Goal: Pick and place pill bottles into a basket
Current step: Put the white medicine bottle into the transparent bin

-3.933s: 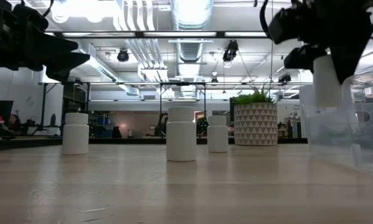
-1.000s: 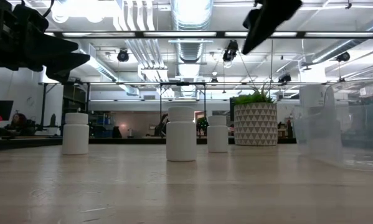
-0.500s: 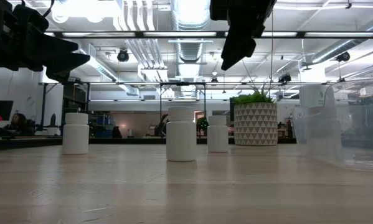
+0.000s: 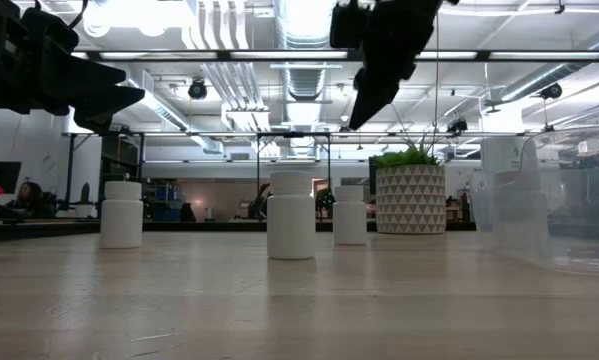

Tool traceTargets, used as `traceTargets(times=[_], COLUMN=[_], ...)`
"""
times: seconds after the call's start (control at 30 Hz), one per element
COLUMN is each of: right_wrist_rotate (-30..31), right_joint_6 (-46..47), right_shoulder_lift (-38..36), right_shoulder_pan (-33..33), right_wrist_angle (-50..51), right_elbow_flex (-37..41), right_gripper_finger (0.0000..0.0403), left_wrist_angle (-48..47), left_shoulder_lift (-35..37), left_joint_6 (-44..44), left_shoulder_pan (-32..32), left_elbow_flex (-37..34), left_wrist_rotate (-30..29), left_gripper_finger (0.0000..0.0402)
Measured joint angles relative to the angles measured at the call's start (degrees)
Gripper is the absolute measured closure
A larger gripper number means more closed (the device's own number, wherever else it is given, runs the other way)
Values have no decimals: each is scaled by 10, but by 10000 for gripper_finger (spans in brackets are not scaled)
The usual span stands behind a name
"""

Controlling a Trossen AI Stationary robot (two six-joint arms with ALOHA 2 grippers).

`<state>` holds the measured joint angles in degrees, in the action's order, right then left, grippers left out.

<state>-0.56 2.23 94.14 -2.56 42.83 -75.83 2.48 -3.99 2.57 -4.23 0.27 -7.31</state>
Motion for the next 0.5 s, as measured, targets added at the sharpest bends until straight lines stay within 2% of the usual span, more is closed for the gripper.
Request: traceTargets(times=[0.17, 0.5], right_wrist_rotate=[-50, -42], right_joint_6=[-31, -76], right_shoulder_lift=[49, 72], right_shoulder_pan=[-16, -40], right_wrist_angle=[-24, -42], right_elbow_flex=[2, 2], right_gripper_finger=[155, 154], left_wrist_angle=[0, 0], left_shoulder_lift=[-1, -1], left_joint_6=[0, 0], left_shoulder_pan=[0, 0], left_elbow_flex=[0, 0], left_wrist_rotate=[0, 0], left_gripper_finger=[180, 180])
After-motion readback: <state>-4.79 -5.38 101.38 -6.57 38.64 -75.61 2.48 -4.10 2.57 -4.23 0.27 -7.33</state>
